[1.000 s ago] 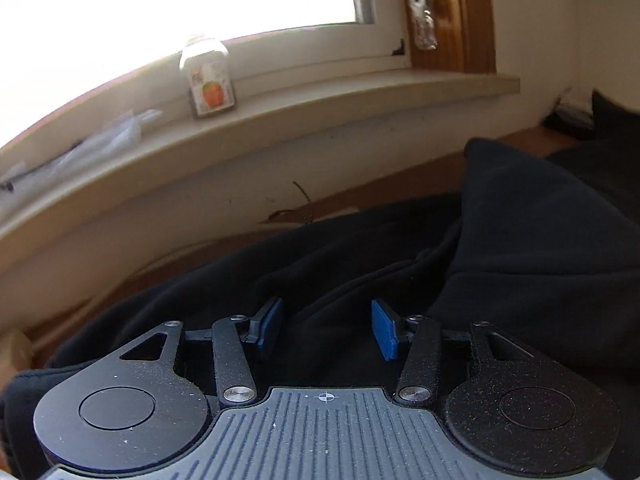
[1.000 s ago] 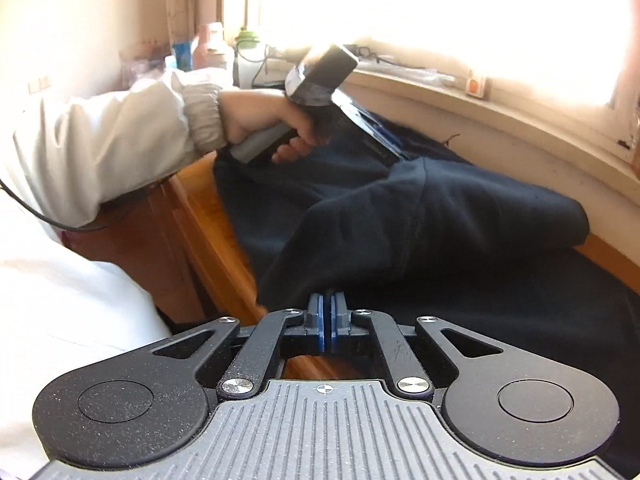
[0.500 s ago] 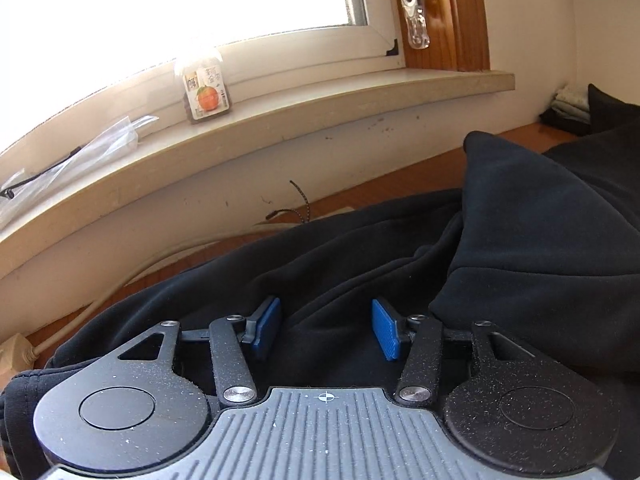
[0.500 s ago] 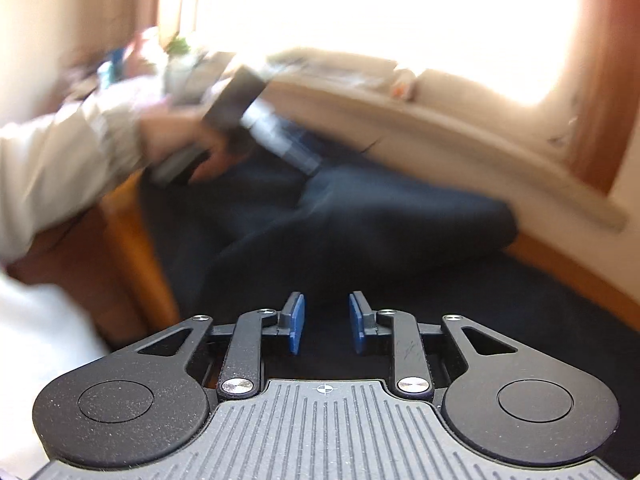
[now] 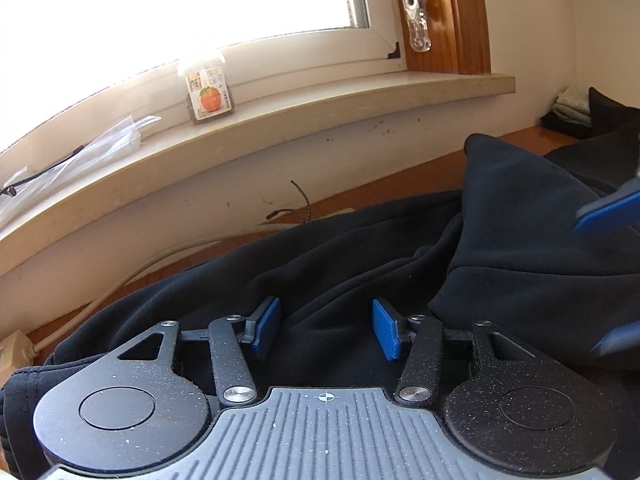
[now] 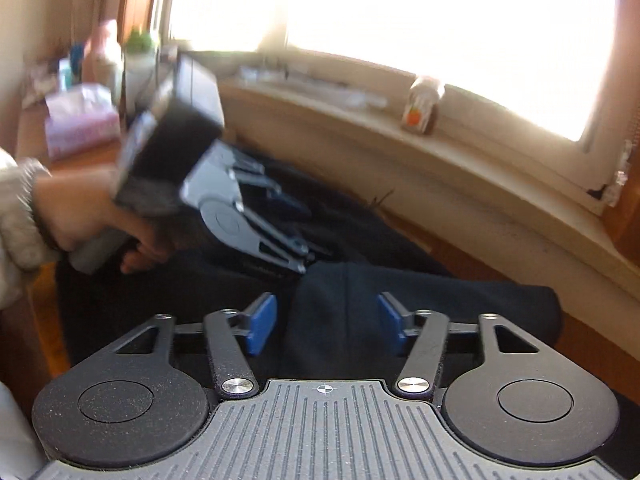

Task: Fold clothes

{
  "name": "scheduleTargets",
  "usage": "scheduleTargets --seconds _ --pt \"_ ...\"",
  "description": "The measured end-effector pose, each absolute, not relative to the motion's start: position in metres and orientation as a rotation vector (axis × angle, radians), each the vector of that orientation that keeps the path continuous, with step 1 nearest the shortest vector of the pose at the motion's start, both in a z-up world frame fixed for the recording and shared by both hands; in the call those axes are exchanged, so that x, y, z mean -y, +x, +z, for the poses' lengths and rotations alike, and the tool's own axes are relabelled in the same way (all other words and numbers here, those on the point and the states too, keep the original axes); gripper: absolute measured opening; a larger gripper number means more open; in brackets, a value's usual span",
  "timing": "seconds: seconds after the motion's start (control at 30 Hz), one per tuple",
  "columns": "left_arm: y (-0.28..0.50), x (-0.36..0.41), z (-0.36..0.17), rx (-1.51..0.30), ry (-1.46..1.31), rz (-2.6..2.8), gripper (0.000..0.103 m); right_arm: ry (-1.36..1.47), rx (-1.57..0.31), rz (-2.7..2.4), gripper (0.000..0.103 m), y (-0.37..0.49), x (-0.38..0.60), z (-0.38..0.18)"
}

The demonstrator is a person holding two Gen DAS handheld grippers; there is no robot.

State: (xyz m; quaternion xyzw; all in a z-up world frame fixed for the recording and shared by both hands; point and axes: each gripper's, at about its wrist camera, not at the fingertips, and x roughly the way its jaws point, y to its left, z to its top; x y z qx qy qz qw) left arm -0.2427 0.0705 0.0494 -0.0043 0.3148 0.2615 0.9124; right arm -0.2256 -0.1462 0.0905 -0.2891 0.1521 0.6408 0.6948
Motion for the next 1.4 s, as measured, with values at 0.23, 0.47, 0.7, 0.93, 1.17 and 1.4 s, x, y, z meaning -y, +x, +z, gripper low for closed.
scheduleTargets --seconds 0.23,0.47,0.7,0.93,1.17,1.4 --pt "-0.244 -0.071 0.049 -0.643 -0.017 0.538 0.056 -0.641 -0.365 1.358 0.010 -0.203 0.150 0.079" --pt "-0.256 -0.077 0.061 -0.588 -0.084 0.553 0.061 -0.578 -0.317 1.157 0.008 -0.160 0.266 0.115" --pt "-0.277 -0.074 0.082 -0.539 -0.068 0.578 0.067 -0.604 -0.479 1.024 0.016 -0.133 0.359 0.098" --pt "-0.309 -0.074 0.101 -0.505 -0.050 0.609 0.076 -0.586 -0.418 1.120 0.034 -0.150 0.337 0.102" --pt "-0.355 -0.091 0.109 -0.512 -0.060 0.674 0.077 -0.625 -0.358 1.429 0.037 -0.214 0.239 0.085" --pt "-0.394 -0.101 0.104 -0.520 -0.099 0.710 0.078 -0.707 -0.297 1.709 0.038 -0.300 0.158 0.062"
